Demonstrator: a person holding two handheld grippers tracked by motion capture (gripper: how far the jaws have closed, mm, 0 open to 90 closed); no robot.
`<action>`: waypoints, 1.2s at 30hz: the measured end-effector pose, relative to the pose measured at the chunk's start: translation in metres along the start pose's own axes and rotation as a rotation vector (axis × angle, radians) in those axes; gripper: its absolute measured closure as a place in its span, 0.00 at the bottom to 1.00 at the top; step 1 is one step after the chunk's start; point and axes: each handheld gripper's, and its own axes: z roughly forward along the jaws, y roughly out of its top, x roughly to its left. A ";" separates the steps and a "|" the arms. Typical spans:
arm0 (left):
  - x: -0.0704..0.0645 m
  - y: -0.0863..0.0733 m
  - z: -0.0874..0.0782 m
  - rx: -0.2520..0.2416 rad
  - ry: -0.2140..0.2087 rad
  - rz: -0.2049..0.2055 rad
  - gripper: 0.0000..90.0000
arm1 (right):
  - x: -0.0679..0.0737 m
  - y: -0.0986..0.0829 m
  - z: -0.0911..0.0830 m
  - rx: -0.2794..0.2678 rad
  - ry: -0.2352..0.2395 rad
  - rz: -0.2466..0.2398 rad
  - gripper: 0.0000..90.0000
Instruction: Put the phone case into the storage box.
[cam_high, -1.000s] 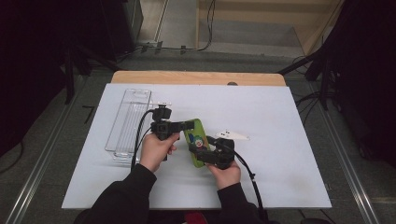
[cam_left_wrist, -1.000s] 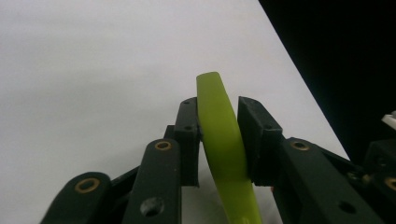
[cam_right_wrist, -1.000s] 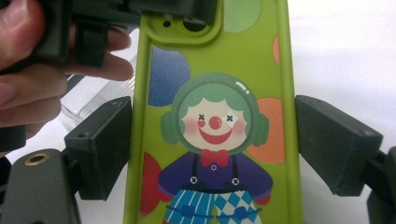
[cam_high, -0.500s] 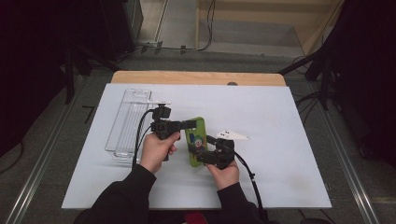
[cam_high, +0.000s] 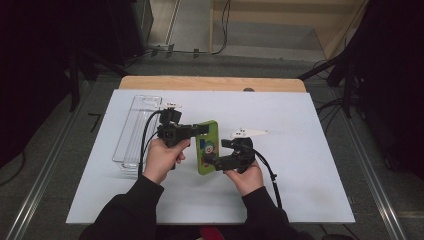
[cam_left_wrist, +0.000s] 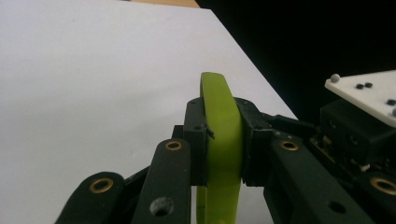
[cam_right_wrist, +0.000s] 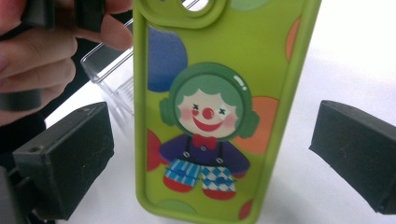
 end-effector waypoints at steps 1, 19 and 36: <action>0.000 0.000 -0.001 -0.001 -0.005 -0.001 0.86 | -0.002 0.001 -0.001 0.013 0.016 -0.006 0.00; 0.008 0.001 -0.003 0.069 -0.046 0.154 0.86 | -0.021 0.012 -0.021 0.116 0.091 -0.106 0.00; 0.003 -0.003 -0.008 0.100 -0.191 0.275 0.86 | -0.028 0.029 -0.048 0.094 0.139 -0.224 0.13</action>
